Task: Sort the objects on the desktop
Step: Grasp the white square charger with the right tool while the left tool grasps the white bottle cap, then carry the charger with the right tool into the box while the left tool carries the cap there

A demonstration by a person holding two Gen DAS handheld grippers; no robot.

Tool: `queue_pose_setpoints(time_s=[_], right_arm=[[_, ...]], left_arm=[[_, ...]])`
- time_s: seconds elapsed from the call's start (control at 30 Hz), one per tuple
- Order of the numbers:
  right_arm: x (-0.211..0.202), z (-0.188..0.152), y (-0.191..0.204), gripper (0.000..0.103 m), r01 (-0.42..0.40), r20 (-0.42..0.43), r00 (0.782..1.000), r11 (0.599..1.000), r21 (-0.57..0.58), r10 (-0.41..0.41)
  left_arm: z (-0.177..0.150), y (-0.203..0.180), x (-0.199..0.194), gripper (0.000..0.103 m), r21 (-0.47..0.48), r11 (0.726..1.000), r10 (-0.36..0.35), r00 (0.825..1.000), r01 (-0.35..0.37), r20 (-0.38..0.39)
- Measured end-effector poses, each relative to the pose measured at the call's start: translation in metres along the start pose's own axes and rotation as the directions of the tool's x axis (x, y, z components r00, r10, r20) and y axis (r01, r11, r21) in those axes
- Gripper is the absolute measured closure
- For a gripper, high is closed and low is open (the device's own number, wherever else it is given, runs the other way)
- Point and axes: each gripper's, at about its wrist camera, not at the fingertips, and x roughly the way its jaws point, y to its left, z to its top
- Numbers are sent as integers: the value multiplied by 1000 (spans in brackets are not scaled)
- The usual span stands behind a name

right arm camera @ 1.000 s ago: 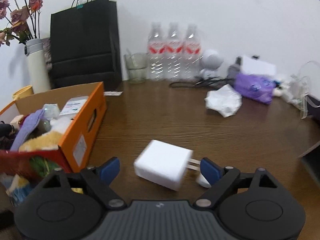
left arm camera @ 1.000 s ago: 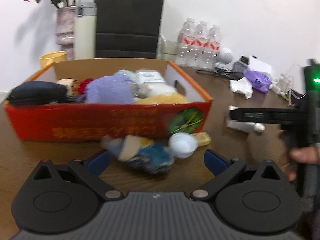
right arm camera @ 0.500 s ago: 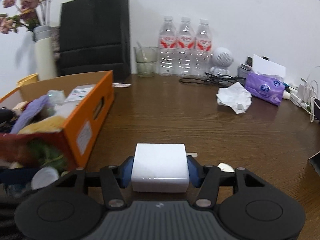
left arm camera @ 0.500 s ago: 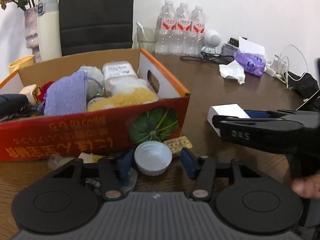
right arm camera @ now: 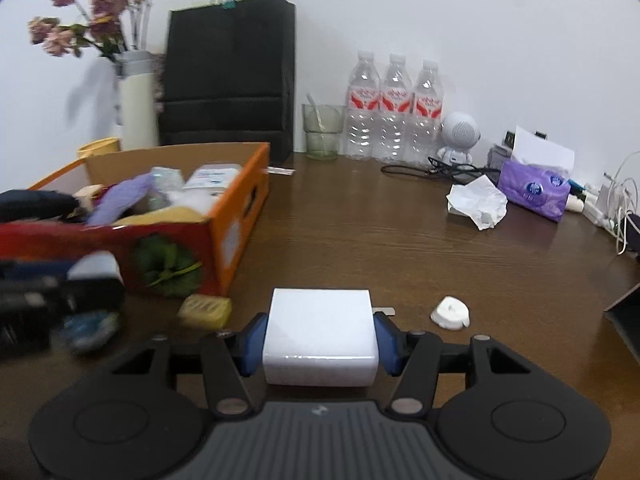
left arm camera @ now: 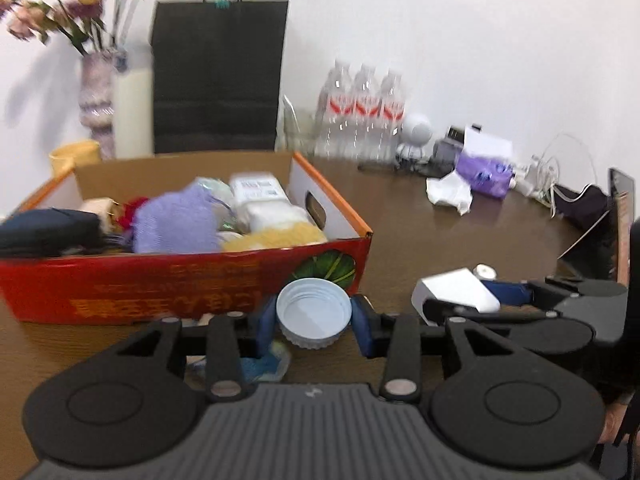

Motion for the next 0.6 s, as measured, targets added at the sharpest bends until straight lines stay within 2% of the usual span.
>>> queue_pose_setpoints(time_s=[0.13, 0.23, 0.37, 0.6], right_arm=[[-36, -16, 19, 49, -53, 17, 998, 998, -46, 54], [-55, -27, 39, 49, -115, 22, 993, 991, -67, 117], [-79, -38, 69, 49, -180, 35, 982, 977, -112, 185], [-104, -54, 95, 49, -220, 47, 972, 961, -170, 231]], left_arm=[[-14, 14, -39, 62, -18, 998, 56, 998, -56, 24], [-31, 24, -58, 62, -34, 992, 118, 993, -118, 9], [-53, 35, -86, 62, -77, 984, 158, 987, -158, -7], [-77, 44, -119, 62, -96, 973, 211, 977, -208, 17]])
